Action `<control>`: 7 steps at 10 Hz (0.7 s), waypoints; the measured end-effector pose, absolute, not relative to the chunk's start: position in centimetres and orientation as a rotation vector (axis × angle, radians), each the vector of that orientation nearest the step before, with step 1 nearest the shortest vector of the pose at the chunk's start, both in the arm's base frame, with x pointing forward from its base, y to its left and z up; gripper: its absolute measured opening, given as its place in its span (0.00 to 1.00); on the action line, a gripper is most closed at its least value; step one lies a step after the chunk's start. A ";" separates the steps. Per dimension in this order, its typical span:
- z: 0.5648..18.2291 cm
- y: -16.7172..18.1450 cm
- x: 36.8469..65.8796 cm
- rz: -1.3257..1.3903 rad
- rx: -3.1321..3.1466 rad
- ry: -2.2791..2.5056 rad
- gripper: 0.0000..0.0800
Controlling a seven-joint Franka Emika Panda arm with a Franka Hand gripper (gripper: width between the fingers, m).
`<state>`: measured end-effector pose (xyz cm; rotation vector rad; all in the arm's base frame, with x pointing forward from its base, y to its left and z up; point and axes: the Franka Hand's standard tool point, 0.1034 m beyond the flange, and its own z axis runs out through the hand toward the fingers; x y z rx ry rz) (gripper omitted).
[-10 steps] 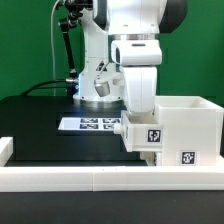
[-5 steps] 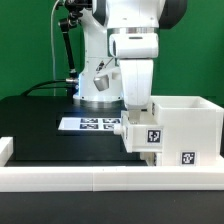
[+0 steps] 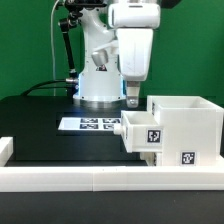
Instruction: Assemble drawer
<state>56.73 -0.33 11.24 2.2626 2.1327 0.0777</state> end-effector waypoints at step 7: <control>8.7 -5.1 57.2 0.219 2.274 2.255 0.81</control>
Offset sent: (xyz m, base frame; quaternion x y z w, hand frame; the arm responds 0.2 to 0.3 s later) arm 0.0000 0.0000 0.0000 0.0000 0.0000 0.0000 1.0000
